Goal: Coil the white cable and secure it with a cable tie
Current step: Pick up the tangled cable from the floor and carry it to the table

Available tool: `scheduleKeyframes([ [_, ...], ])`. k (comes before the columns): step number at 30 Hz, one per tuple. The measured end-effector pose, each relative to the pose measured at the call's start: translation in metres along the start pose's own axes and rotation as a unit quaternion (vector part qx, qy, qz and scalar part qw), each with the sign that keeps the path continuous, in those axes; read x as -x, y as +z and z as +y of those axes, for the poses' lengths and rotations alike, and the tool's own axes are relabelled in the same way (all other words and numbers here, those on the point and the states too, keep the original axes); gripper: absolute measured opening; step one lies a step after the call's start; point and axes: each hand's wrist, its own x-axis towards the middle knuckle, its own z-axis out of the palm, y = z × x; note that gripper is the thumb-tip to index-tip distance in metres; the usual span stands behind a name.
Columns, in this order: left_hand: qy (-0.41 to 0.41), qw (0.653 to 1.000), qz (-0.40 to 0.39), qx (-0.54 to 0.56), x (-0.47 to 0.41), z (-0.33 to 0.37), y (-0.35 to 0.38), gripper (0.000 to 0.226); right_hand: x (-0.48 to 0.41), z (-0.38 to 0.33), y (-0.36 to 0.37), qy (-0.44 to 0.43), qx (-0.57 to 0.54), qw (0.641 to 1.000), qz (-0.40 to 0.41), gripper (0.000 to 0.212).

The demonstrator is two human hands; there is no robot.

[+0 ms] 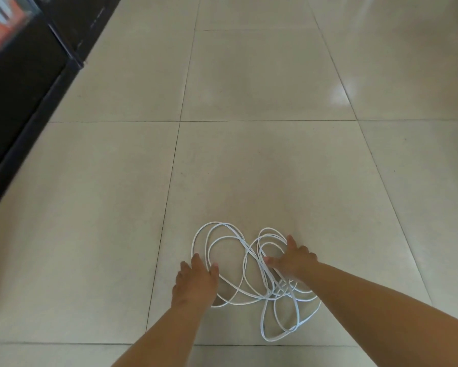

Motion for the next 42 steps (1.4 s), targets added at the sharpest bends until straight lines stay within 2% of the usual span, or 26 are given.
scheduleKeyframes([
  [4,-0.030,0.996,-0.043,0.068,-0.005,0.007,0.012,0.054,0.000,0.002,0.000,-0.005,-0.017,1.000,0.006,0.089],
  [8,-0.042,0.985,-0.032,0.165,-0.007,0.019,0.013,0.051,-0.003,0.004,-0.001,-0.004,-0.035,0.999,0.005,0.084],
  [15,0.011,0.975,-0.050,0.218,-0.009,0.045,0.014,0.050,-0.013,-0.004,-0.006,0.013,-0.078,0.997,0.012,0.075],
  [22,0.090,0.972,-0.146,0.161,-0.008,0.062,0.028,0.051,-0.012,-0.010,-0.002,0.042,-0.147,0.988,0.017,0.086],
  [26,0.165,0.954,-0.204,0.144,-0.004,0.062,0.035,0.054,-0.012,-0.013,-0.004,0.047,-0.171,0.984,0.010,0.092],
  [29,0.219,0.941,-0.248,0.071,0.000,0.060,0.038,0.060,-0.010,-0.018,-0.005,0.039,-0.161,0.986,0.010,0.094],
  [32,0.239,0.936,-0.256,-0.018,0.002,0.062,0.035,0.061,-0.010,-0.021,-0.006,0.041,-0.141,0.989,0.018,0.103],
  [35,0.246,0.935,-0.252,-0.050,0.004,0.062,0.031,0.061,-0.015,-0.024,-0.006,0.045,-0.114,0.992,0.024,0.107],
  [42,0.279,0.921,-0.249,-0.112,0.002,0.059,0.027,0.063,-0.018,-0.035,-0.002,0.023,-0.079,0.995,0.056,0.089],
])
